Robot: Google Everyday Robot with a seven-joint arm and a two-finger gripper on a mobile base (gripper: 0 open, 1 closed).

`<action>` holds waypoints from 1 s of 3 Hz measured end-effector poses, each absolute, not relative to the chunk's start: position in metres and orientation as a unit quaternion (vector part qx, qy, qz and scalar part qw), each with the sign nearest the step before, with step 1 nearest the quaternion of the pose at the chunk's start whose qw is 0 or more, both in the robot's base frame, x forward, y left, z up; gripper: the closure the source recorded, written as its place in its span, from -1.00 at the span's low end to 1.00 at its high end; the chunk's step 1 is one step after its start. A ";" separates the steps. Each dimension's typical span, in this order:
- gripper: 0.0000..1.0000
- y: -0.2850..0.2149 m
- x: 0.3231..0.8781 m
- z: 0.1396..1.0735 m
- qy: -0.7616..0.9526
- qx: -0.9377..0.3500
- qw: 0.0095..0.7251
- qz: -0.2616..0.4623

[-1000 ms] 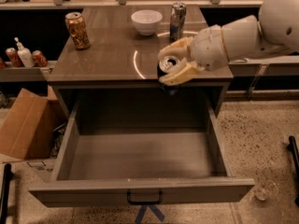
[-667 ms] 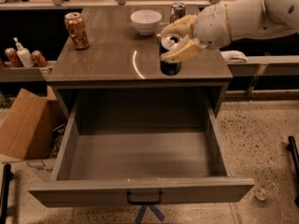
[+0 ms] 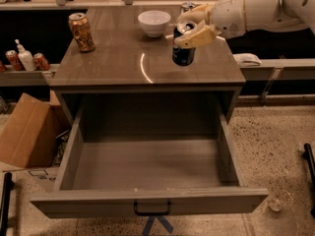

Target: Pick pepsi can from top drawer and place on counter

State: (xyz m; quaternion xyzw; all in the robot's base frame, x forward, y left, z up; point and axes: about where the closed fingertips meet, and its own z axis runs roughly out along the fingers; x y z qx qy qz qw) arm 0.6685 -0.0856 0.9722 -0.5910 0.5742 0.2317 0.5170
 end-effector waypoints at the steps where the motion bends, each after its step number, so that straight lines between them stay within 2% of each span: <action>1: 1.00 -0.089 0.685 0.967 0.605 -0.562 0.505 0.250; 3: 1.00 -0.094 0.713 0.934 0.646 -0.525 0.480 0.278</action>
Offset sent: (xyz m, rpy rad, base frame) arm 0.0489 -0.0185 -0.0314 0.0449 0.2420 -0.1159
